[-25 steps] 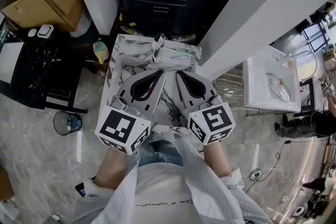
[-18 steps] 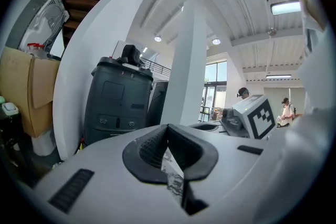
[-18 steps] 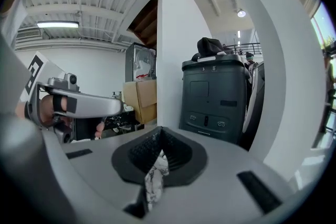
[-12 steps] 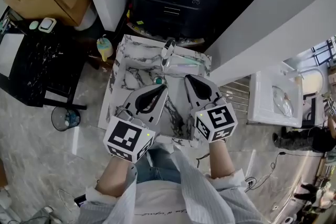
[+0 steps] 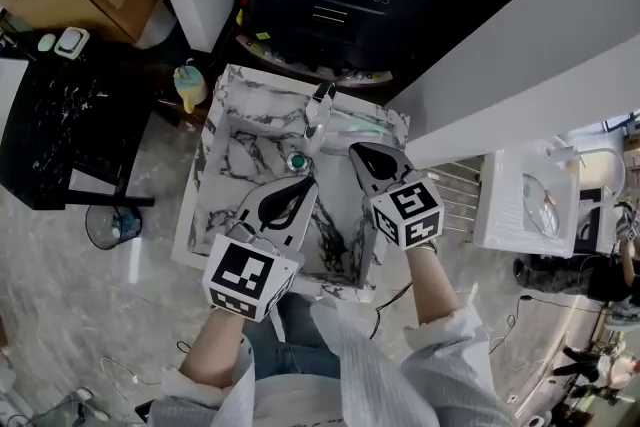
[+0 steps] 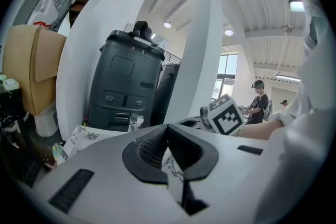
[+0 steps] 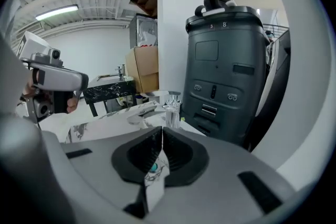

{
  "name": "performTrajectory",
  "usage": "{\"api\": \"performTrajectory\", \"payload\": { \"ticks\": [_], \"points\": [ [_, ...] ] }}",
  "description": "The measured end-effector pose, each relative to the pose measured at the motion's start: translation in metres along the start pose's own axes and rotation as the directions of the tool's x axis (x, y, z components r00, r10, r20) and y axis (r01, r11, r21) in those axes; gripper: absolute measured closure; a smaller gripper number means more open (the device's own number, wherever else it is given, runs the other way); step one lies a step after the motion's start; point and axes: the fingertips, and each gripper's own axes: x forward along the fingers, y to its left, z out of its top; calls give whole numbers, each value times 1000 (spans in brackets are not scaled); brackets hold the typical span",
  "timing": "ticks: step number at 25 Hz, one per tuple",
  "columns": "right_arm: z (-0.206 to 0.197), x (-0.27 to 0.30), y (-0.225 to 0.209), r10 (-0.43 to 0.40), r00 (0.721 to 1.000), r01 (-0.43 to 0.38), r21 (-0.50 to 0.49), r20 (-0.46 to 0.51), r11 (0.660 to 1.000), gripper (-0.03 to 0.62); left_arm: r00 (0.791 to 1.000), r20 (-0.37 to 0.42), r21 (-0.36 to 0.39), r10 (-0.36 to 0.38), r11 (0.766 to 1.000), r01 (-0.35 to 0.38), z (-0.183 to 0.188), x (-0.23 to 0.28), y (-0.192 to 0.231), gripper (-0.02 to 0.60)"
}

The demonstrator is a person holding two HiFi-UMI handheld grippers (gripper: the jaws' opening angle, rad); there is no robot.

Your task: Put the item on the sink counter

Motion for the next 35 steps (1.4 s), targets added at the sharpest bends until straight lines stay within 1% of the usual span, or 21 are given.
{"api": "performTrajectory", "payload": {
  "ticks": [2,6,8,11,15,17,20,21,24,26,31,33,35],
  "points": [
    [-12,13,-7,23,999,-24,-14,-34,1000,582,1000,-17,-12,7,1000,-7,-9,5,3,566],
    [-33,35,-23,56,991,-65,-76,-121,995,579,999,-49,-38,14,999,-16,-27,9,9,566],
    [-44,44,-31,68,983,-88,-115,-169,989,569,998,-64,-54,21,998,-25,-36,11,11,566],
    [-58,57,-37,104,969,-139,-145,-226,980,528,996,-86,-71,32,997,-38,-47,15,16,566],
    [-74,71,-44,135,948,-197,-197,-287,960,522,993,-105,-87,46,995,-56,-56,21,21,566],
    [-84,79,-47,140,931,-228,-240,-338,944,496,993,-110,-97,52,993,-63,-60,24,24,566],
    [-98,88,-49,137,899,-283,-313,-416,907,490,992,-116,-108,57,992,-69,-65,26,27,566],
    [-99,90,-50,139,891,-299,-327,-433,896,490,991,-117,-111,59,991,-72,-66,26,27,566],
    [-101,95,-53,151,865,-343,-343,-479,874,459,990,-122,-120,65,990,-80,-70,27,29,566],
    [-106,99,-57,158,843,-371,-344,-514,862,459,990,-124,-124,69,989,-84,-71,26,29,566],
    [-117,100,-56,206,771,-457,-299,-602,838,470,990,-123,-124,72,988,-88,-72,24,28,566],
    [-118,100,-52,234,749,-489,-278,-620,827,519,990,-122,-126,75,988,-90,-71,22,29,566],
    [-119,100,-50,253,735,-505,-257,-629,824,528,990,-119,-127,78,988,-93,-70,21,29,566]
  ]
}}
